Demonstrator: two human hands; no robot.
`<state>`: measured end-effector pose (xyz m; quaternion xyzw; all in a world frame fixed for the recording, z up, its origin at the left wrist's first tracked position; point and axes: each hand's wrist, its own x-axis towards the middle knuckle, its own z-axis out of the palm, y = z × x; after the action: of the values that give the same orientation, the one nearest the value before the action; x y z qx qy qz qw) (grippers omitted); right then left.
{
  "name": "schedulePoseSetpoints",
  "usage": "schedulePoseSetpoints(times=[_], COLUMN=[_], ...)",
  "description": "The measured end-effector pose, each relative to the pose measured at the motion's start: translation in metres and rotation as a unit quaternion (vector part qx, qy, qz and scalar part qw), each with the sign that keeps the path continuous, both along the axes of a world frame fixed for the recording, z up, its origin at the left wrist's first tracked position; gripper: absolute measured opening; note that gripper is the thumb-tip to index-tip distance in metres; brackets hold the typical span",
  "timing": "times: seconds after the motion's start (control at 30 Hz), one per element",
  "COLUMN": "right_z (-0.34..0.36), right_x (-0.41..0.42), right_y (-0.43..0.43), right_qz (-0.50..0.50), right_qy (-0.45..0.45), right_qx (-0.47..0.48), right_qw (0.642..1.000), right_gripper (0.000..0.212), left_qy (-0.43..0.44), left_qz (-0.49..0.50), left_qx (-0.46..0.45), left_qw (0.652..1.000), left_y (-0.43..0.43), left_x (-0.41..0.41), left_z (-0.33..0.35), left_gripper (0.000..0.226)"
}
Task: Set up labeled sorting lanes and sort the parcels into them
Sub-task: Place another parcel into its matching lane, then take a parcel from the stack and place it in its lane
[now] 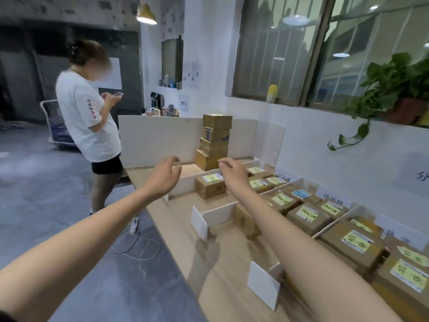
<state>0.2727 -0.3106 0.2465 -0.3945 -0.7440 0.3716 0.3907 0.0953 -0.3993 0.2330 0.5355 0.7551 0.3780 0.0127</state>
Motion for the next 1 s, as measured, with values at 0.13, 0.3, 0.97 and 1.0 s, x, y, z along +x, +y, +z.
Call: schedulePoseSetpoints(times=[0.13,0.3,0.97,1.0], right_z=[0.001,-0.008,-0.042,-0.041], right_x=[-0.06,-0.126,-0.33,-0.34], right_y=[-0.004,-0.011,0.083,0.094], right_qz=[0.035,0.069,0.138,0.136], right_qy=[0.01,0.01,0.005,0.005], right_qx=[0.009,0.002,-0.011,-0.013], right_qw=[0.999,0.998,0.99,0.991], right_gripper=[0.028,0.028,0.03,0.029], left_qy=[0.008,0.014,-0.011,-0.008], left_qz=[0.027,0.064,0.127,0.125], left_qx=[-0.005,-0.007,0.024,0.024], left_qw=[1.0,0.998,0.992,0.992], left_y=[-0.018,-0.037,0.024,0.034], left_x=[-0.054,-0.111,-0.282,-0.291], left_z=[0.003,0.003,-0.016,-0.013], left_gripper=[0.039,0.041,0.029,0.031])
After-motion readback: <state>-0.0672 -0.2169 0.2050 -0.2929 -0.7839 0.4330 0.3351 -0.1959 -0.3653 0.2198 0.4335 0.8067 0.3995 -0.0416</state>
